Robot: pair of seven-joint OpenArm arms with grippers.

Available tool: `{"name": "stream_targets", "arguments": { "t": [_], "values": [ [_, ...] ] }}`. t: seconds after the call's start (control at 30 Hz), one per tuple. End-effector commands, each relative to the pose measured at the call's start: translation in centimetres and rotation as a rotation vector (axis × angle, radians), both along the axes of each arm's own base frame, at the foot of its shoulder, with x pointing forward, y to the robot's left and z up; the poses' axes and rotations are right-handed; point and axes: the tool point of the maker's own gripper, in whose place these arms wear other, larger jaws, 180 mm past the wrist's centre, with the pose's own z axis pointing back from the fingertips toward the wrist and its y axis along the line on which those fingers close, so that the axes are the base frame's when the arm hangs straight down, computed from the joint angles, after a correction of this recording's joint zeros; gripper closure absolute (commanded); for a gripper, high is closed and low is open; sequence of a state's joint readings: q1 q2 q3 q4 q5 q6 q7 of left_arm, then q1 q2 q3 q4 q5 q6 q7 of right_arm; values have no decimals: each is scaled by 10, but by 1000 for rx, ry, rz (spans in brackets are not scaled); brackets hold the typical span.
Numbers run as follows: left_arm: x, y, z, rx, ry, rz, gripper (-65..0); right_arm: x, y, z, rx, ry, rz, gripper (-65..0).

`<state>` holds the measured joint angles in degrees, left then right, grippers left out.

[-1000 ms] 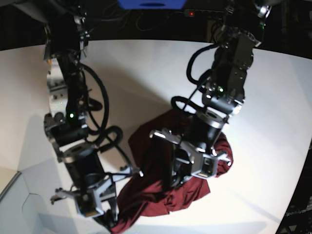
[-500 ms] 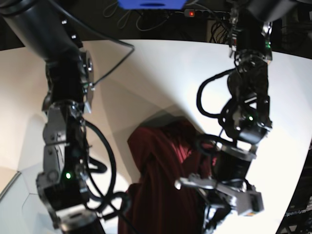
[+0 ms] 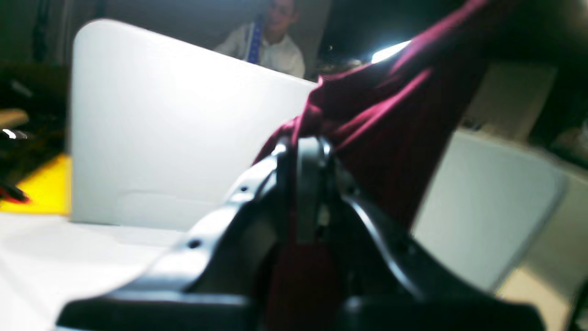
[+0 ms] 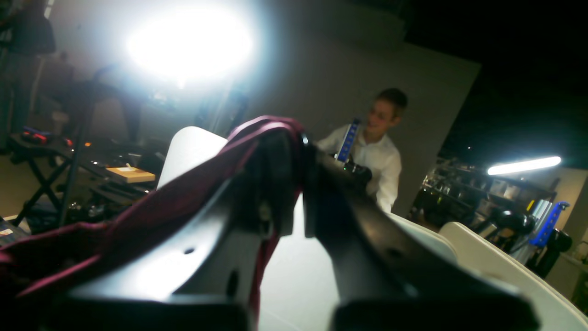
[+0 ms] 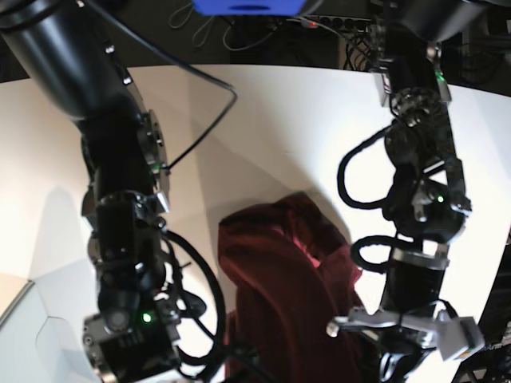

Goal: Layout the t-shirt on the table in an organized manner, then fold the t-shirt properly
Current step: 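Lower the hanging shirt onto the table, spreading grippers apart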

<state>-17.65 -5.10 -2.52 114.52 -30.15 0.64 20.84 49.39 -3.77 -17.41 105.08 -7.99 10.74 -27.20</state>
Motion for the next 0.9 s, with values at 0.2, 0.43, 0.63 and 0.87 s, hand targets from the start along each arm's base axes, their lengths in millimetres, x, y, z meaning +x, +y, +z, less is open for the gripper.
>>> {"name": "stream_targets", "arguments": {
  "t": [0.2, 0.43, 0.63, 0.87],
  "values": [
    [-18, -37, -47, -59, 124, -131, -5, 2, -73, -27, 115, 31, -140, 0],
    [-51, -109, -102, -20, 272, -328, -5, -5, -141, -86, 134, 136, -300, 0],
    [-76, -170, -130, 26, 348, -500, -5, -18, -204, -138, 125, 243, -459, 0],
    [-90, -230, -173, 114, 447, -646, -6, -47, -283, -178, 192, 328, -666, 0]
  ]
}}
